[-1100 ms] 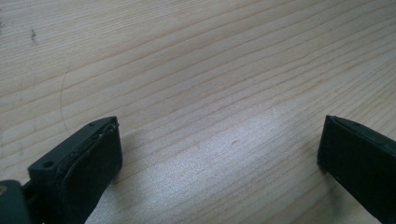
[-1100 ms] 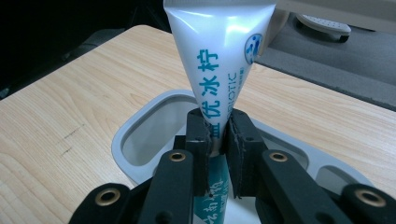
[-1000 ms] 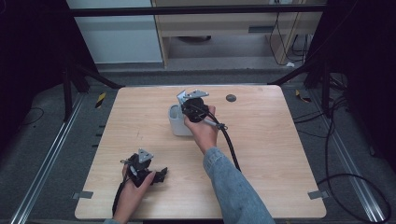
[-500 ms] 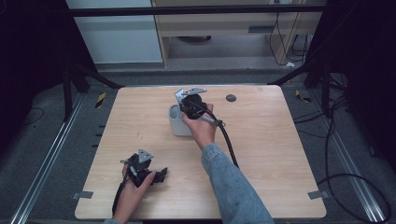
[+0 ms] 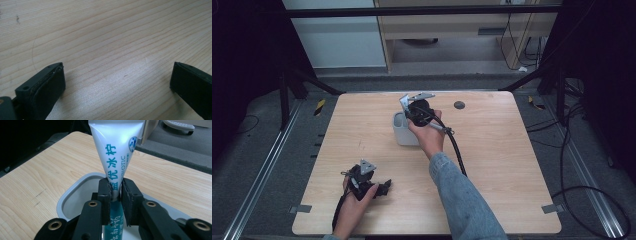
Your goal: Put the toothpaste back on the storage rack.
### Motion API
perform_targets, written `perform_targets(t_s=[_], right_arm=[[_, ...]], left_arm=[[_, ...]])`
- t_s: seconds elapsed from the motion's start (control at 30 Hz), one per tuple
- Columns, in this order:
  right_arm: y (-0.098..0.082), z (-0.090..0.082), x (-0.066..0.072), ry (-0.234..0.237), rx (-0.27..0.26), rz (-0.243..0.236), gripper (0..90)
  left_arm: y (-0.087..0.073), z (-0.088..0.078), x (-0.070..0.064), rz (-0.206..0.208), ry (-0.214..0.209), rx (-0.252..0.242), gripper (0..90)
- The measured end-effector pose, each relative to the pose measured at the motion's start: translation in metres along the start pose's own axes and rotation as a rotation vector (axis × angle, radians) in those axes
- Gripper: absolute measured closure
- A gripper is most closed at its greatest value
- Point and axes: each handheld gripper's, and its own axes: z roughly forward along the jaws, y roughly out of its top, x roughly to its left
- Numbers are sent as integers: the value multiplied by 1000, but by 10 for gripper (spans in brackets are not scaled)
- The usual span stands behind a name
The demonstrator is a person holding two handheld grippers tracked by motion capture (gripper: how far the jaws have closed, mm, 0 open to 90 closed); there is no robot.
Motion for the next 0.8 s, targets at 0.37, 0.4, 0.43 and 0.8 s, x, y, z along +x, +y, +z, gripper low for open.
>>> perform_targets(t_s=[0.37,0.4,0.43,0.8], right_arm=[[1,-3,1,-2,5,-3,711],[2,-3,1,-1,6,-3,709],[2,-4,2,0,5,-11,701],[3,-12,-1,-12,9,-9,637]], left_arm=[[0,0,0,0,0,0,0],[0,0,0,1,0,1,0],[0,0,0,0,0,0,0],[0,0,0,4,-3,1,0]])
